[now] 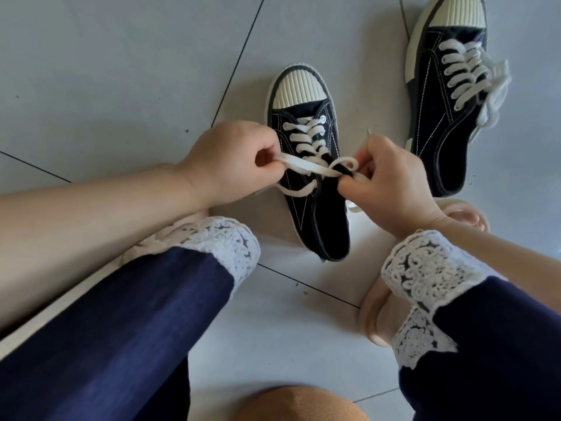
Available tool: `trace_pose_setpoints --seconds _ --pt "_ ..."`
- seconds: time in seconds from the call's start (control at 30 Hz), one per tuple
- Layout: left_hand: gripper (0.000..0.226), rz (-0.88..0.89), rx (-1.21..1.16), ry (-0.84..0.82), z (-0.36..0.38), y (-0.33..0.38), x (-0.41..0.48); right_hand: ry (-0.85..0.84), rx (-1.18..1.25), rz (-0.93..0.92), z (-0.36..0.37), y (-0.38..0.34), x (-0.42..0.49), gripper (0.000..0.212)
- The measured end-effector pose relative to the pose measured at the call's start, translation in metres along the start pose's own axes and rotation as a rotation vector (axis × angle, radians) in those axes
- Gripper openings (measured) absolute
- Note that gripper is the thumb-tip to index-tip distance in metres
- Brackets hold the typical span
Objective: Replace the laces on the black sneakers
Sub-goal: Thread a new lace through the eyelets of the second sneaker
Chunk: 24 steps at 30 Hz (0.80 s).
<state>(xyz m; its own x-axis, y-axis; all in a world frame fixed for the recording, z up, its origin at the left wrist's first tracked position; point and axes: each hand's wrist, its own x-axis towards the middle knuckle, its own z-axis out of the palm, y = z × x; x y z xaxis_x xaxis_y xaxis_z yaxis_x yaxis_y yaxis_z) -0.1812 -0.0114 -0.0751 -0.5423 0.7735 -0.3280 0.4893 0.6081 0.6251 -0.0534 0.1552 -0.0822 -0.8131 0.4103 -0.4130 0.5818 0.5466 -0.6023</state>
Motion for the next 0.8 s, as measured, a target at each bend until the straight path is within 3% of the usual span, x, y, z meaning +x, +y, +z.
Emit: trace_pose_setpoints --seconds 0.13,0.27,0.43,0.8 --pt "0.026 -0.126 -0.268 -0.05 0.008 -0.003 -0.001 -0.017 0.044 0.02 0.002 0.001 -0.001 0.024" --pt "0.033 -0.128 -0.257 -0.079 0.016 0.004 0.001 -0.021 0.05 0.022 0.002 0.0 0.0 0.024" --pt "0.015 -0.13 -0.194 -0.008 0.019 0.007 0.007 -0.018 0.05 0.037 0.003 0.001 -0.001 0.026" --pt "0.005 -0.122 -0.158 -0.009 0.006 -0.001 0.001 -0.013 0.08 0.072 0.002 -0.005 -0.001 0.018"
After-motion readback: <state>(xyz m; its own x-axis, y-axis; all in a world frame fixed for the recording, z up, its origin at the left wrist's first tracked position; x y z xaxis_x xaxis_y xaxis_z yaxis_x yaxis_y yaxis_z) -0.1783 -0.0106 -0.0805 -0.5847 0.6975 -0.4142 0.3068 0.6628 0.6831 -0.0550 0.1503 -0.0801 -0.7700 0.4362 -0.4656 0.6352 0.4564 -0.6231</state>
